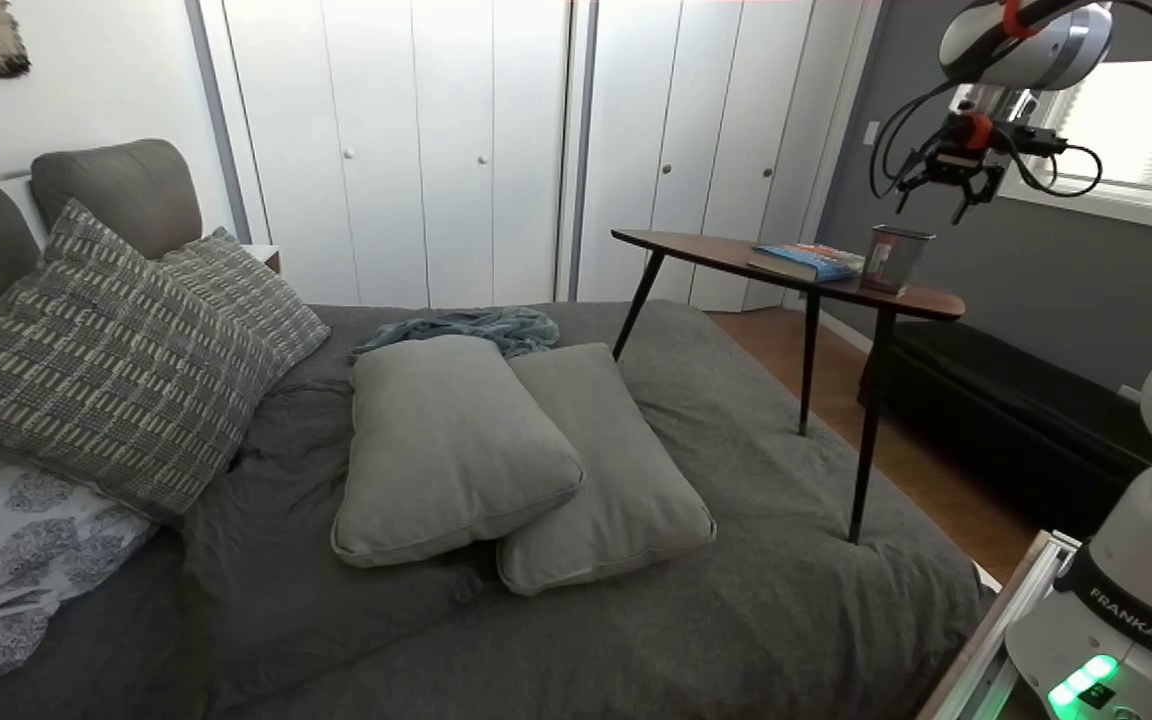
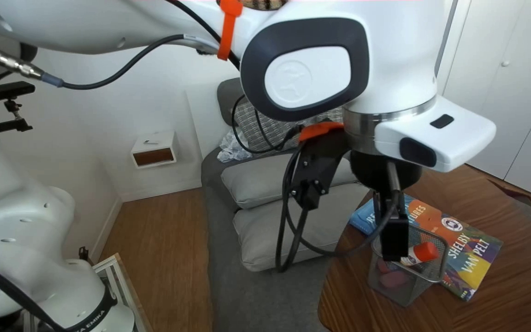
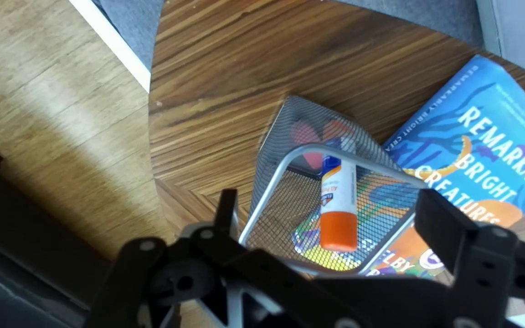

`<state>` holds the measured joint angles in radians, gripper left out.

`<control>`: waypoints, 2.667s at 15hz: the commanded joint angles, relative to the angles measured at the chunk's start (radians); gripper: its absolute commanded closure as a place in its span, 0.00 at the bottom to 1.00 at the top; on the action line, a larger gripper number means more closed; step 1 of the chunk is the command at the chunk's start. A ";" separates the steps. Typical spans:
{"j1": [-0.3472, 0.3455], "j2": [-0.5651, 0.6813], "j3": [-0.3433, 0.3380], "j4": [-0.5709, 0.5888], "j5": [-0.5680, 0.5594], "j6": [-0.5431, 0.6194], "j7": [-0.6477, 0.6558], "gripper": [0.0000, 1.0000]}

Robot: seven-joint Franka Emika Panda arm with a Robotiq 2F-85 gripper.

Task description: Put the glue stick on top of the light grey pillow

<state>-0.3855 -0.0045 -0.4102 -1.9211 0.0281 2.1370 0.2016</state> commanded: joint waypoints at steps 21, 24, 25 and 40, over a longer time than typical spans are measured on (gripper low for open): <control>-0.025 0.242 0.019 0.195 0.092 0.038 -0.012 0.40; -0.014 0.260 0.025 0.199 0.079 0.079 0.016 0.39; -0.016 0.276 0.027 0.216 0.083 0.086 0.015 0.39; -0.011 0.221 0.048 0.167 0.074 0.051 -0.053 0.93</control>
<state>-0.3885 0.2843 -0.3785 -1.7172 0.0901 2.2465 0.1958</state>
